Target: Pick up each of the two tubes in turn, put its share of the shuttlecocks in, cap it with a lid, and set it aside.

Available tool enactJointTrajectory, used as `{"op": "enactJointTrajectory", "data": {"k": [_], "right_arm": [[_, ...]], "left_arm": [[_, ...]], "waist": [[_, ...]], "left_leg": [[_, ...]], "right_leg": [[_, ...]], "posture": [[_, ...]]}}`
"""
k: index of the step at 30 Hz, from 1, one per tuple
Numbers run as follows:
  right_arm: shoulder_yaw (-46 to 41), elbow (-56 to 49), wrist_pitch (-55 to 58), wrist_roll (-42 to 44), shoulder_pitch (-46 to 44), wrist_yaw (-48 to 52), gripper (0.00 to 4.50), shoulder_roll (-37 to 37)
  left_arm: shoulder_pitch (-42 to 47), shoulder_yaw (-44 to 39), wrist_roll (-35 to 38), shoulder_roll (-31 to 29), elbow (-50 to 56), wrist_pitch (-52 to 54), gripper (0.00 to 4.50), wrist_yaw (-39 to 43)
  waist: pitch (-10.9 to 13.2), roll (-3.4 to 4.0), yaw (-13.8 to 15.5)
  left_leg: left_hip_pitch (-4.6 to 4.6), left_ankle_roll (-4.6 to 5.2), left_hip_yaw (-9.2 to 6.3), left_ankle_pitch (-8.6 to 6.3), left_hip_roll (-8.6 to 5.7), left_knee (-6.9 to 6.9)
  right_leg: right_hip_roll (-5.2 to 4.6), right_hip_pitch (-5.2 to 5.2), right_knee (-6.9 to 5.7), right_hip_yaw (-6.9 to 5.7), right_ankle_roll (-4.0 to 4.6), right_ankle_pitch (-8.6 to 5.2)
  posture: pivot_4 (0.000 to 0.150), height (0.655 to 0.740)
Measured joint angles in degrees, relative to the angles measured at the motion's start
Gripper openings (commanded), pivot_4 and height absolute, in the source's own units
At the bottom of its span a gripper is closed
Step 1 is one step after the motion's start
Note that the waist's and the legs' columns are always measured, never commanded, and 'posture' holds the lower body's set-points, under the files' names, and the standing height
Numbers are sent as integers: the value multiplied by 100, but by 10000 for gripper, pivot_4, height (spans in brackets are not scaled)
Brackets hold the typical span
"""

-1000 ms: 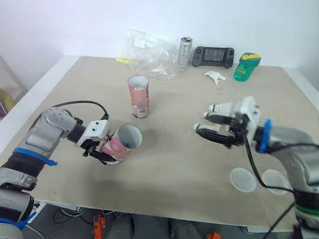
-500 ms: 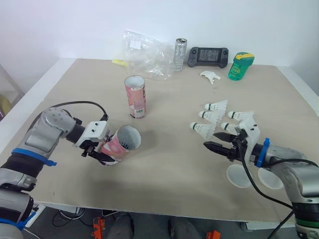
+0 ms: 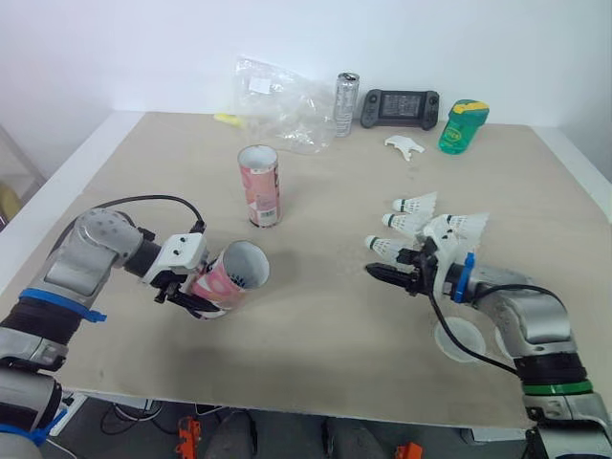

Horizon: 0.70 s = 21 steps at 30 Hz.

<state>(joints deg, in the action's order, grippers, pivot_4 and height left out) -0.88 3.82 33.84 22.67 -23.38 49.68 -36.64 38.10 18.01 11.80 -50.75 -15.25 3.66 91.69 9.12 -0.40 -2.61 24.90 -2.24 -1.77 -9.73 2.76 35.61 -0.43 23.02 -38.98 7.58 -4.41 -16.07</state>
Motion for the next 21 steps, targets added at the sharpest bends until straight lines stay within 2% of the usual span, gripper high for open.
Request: {"op": "enactJointTrajectory", "data": {"k": [1,3,4,11,15,18,21], "right_arm": [[0,49,-28,-37,0,-5,16281,0],[-16,86,-63,-45,2,0,4316,-2],[-43,73,-73,-33,3,11,673,-2],[-159,-752,35,245,153,200,192,-114],[-3,-1811,242,555,140,477,192,-259],[408,-2684,246,629,-467,882,192,-564],[924,-2963,89,461,-1191,1252,192,-704]], "left_arm": [[-7,-6,-5,0,16,13,24336,0],[-31,-33,-10,-2,40,47,24336,0],[-36,-37,-15,-2,49,56,24336,-1],[-48,-47,-22,1,70,67,24336,-10],[-42,-48,-40,8,66,62,24336,1],[-24,-41,-65,17,55,57,24336,-2],[-5,-28,-58,24,30,55,24336,2]], "waist": [[0,0,0],[0,1,-2],[0,0,-2],[1,2,-2],[5,11,-4],[8,15,-7],[6,8,-2]], "left_leg": [[1,0,0,0,0,0],[0,1,-1,-1,0,-3],[0,1,-1,-1,0,-4],[0,1,-2,-1,0,-5],[0,1,-2,-1,0,-6],[-3,1,-3,-1,1,-5],[-3,1,-3,-1,2,-2]], "right_leg": [[0,1,0,0,0,-1],[0,3,0,0,2,-2],[1,3,0,-2,2,-2],[0,2,0,-2,2,-4],[0,3,-2,-1,2,-5],[0,2,-2,-3,3,-3],[0,2,-1,-3,29,-18]], "posture": [[1500,7400],[1500,7400],[1500,7400],[1500,7400],[1500,7400],[1500,7400],[1500,7400]]}}
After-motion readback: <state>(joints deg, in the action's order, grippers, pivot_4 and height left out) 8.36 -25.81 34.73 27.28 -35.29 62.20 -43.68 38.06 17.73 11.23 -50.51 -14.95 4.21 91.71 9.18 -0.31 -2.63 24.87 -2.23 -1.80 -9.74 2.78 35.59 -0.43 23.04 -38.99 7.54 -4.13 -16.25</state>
